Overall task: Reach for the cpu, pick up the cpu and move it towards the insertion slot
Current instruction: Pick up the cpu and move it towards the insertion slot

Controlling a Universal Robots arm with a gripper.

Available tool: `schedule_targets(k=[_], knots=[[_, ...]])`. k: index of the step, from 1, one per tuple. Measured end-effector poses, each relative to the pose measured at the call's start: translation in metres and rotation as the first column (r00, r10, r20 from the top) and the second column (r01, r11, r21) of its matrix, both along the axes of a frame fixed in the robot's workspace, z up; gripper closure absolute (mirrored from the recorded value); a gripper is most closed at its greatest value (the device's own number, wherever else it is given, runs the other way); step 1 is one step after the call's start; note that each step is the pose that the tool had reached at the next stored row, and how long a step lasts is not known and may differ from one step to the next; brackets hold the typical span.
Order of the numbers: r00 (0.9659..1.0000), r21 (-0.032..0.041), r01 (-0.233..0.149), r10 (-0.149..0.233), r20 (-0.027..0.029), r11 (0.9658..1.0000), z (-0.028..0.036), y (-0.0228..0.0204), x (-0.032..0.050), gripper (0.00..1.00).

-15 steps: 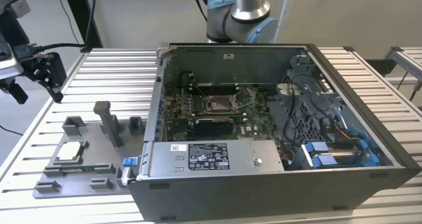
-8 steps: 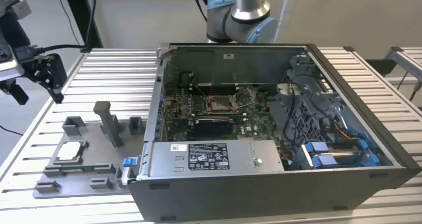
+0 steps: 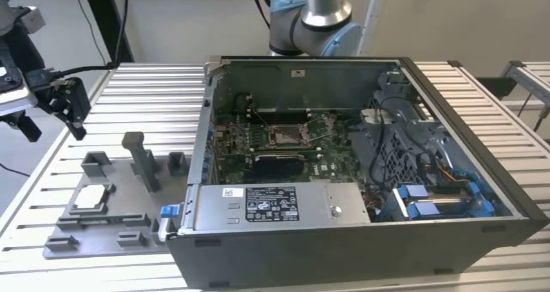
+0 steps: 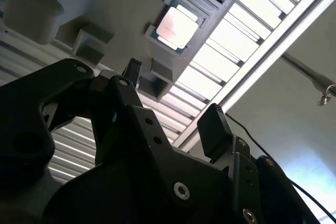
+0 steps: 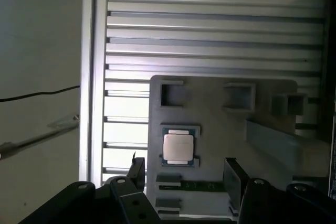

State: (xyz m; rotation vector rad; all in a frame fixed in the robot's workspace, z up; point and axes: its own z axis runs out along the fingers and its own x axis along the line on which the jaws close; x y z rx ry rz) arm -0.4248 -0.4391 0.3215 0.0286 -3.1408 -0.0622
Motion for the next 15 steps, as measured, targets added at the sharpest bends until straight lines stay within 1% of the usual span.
schedule_targets(k=[8,15], knots=[[1.0000,-0.0011,0.000,0.000,-0.0001,1.0000,-0.0145,0.0004,0.0000,0.00],[1.0000,-0.0013,0.000,0.000,0.0004,1.0000,-0.0243,0.0005,-0.0003,0.00]])
